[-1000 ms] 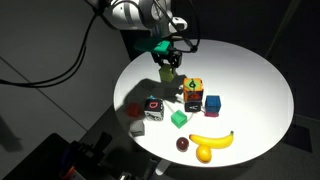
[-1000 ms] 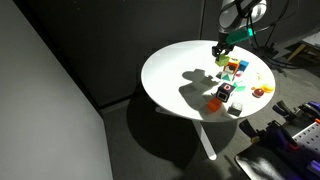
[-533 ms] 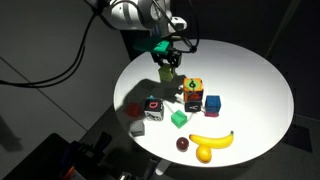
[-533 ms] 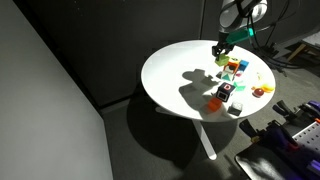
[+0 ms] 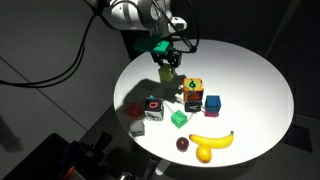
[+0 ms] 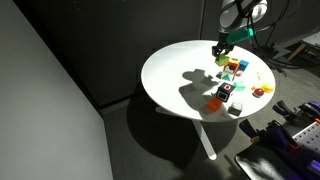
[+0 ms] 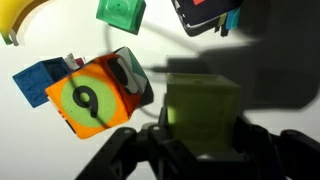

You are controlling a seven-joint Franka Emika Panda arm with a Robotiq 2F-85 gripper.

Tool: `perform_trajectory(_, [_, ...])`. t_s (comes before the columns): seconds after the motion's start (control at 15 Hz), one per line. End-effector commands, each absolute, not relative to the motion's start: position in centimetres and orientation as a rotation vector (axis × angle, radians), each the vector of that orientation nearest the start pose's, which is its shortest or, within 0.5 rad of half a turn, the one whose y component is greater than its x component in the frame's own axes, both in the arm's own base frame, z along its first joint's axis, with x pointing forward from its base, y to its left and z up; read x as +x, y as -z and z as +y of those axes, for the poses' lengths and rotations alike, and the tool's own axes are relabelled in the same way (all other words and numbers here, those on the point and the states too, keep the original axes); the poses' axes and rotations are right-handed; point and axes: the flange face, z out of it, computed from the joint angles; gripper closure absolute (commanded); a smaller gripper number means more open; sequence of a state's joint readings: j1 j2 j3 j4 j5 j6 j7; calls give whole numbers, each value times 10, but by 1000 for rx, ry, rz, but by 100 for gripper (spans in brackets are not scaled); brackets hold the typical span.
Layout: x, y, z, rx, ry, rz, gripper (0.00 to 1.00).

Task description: Lift the light green building block and put it on the orange dice

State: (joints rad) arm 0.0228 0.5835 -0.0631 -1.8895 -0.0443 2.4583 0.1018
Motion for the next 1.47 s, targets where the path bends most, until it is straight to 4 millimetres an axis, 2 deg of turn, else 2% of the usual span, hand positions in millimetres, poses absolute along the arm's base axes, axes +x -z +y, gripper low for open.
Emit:
perform_trajectory(0.0, [638,-206,-31,-3194,5,183,71])
perform_trajectory(0.33, [647,-222,-49,-3188,27,233,71])
perform_trajectory(0.87, [650,-232,-98,-3188,-103,326,71])
perform_trajectory(1.4, [662,-225,-128,-3194,-89,422,71])
